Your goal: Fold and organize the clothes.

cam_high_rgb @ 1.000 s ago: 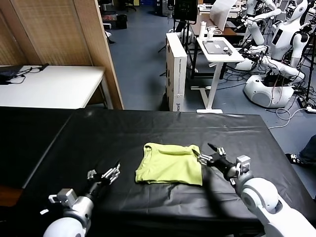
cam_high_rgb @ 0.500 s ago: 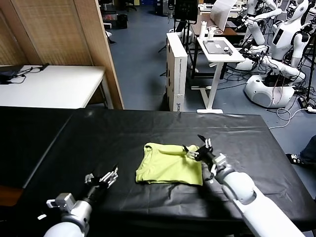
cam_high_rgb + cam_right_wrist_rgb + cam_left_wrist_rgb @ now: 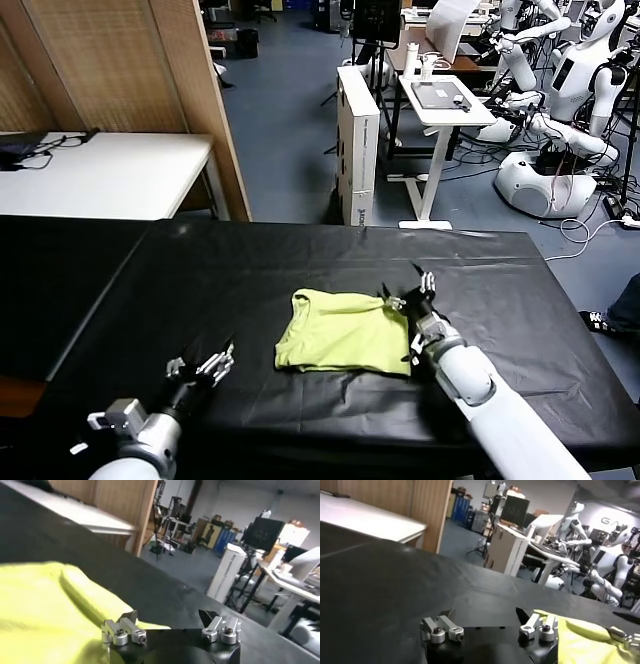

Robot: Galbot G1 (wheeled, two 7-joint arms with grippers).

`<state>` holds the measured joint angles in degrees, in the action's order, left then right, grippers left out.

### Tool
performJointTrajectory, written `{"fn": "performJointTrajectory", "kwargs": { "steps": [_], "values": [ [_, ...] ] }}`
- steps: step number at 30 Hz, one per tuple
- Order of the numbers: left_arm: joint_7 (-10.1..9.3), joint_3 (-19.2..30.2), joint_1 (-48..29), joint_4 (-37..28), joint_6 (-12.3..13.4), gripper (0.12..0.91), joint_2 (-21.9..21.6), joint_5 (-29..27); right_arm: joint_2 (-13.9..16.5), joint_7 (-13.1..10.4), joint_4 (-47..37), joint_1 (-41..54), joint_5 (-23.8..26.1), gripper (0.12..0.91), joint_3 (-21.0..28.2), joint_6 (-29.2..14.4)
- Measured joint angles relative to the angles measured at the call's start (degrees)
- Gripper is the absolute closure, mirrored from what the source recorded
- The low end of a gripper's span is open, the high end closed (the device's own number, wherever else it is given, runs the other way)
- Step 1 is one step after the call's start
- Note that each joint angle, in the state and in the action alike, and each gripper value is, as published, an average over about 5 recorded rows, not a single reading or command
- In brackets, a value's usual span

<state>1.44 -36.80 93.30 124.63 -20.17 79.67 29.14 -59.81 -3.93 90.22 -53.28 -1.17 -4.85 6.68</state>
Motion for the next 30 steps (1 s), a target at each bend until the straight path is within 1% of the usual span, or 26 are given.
{"fn": "performJointTrajectory", "kwargs": {
  "steps": [3,5,8,11,13,15,18,21,26,28,30],
  "values": [
    [-0.03,0.0,0.1,0.1,0.1,0.123,0.3,-0.2,-0.2,-0.7,-0.3,0.3,-1.3,0.118,-0.7,-0.6],
    [-0.05,0.0,0.1,0.4,0.2,0.123,0.4,-0.5,0.2,-0.1,0.3,0.1,-3.8,0.118,-1.3,0.0],
    [-0.05,0.0,0.3,0.8,0.9,0.123,0.6,-1.5,1.3,1.4,2.5,-0.9,-9.3,0.118,-2.6,2.0],
    [-0.29,0.1,0.8,1.1,3.0,0.123,0.5,-3.8,2.9,2.0,5.9,-2.7,-15.8,0.118,-4.2,3.4],
    [-0.97,0.2,1.5,1.5,5.1,0.123,0.3,-5.8,4.2,1.3,9.1,-4.9,-20.9,0.118,-5.4,4.0],
    [-1.8,0.3,2.6,2.0,6.8,0.123,-0.2,-7.8,5.6,-0.3,13.0,-8.1,-26.0,0.118,-7.0,4.2],
    [-2.37,-0.2,5.2,3.1,8.3,0.123,-1.5,-9.6,7.6,-2.6,19.5,-14.4,-31.3,0.118,-10.0,3.8],
    [-2.3,-1.3,8.4,4.7,9.4,0.123,-2.6,-9.8,8.4,-3.6,25.7,-21.8,-33.2,0.118,-14.0,3.4],
    [-2.24,-3.2,12.8,7.7,11.8,0.123,-3.7,-9.8,7.7,-3.3,34.8,-34.6,-32.5,0.118,-22.1,3.4],
    [-2.71,-3.5,14.3,9.0,11.8,0.123,-3.7,-9.7,7.2,-3.4,37.7,-38.7,-31.8,0.118,-24.7,3.6],
    [-3.77,-3.7,15.7,10.3,11.0,0.123,-3.6,-9.8,6.8,-3.6,39.9,-41.8,-31.2,0.118,-26.5,4.1]
  ]
}}
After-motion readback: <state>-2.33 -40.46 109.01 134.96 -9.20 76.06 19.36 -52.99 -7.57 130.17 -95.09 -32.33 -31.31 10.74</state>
